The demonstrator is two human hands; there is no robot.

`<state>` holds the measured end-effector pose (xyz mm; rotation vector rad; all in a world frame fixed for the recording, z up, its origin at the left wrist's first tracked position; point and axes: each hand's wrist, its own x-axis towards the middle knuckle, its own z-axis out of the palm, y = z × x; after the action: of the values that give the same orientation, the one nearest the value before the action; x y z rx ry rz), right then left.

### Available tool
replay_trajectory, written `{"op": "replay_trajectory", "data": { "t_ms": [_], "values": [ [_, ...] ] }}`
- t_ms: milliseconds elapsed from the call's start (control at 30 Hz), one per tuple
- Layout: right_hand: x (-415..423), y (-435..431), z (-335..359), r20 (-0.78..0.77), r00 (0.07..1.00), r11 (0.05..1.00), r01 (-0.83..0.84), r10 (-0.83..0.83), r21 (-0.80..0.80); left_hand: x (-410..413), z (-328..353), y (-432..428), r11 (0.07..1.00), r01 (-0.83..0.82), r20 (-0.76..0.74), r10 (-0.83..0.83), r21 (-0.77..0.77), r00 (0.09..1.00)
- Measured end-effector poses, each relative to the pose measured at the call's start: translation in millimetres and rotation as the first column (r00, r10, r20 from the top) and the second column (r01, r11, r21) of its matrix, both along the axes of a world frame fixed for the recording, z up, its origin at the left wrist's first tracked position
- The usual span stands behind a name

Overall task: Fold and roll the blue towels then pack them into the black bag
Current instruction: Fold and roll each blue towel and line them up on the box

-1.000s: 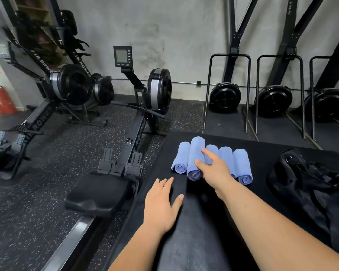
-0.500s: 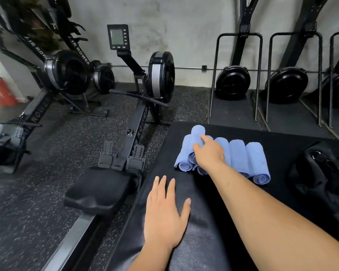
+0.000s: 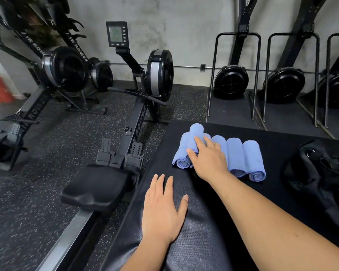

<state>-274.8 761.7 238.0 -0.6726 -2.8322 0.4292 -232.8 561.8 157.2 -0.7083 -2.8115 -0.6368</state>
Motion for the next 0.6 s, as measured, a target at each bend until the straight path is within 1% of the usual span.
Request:
{"op": "replay_trajectory", "data": {
  "t_ms": [100,267,400,600],
  "values": [
    [2,1,-6,0.04,0.999,0.999,0.007,-0.009,0.031,0,0,0,1.0,0.002,0.001,-0.002,0.004,1.0],
    [1,-2,-2,0.058,0.998,0.999,0.009,-0.012,0.052,-1,-2,0,1.0,0.006,-0.001,-0.006,0.022,1.0],
    [9,-3,8,0.092,0.996,0.999,-0.011,0.007,0.036,-2,-1,-1,1.0,0.013,0.0,-0.013,0.022,1.0],
    [44,-10,21,0.138,0.989,0.998,-0.054,0.05,0.024,-2,2,-6,0.992,0.071,0.025,-0.074,0.101,0.997]
  ]
}}
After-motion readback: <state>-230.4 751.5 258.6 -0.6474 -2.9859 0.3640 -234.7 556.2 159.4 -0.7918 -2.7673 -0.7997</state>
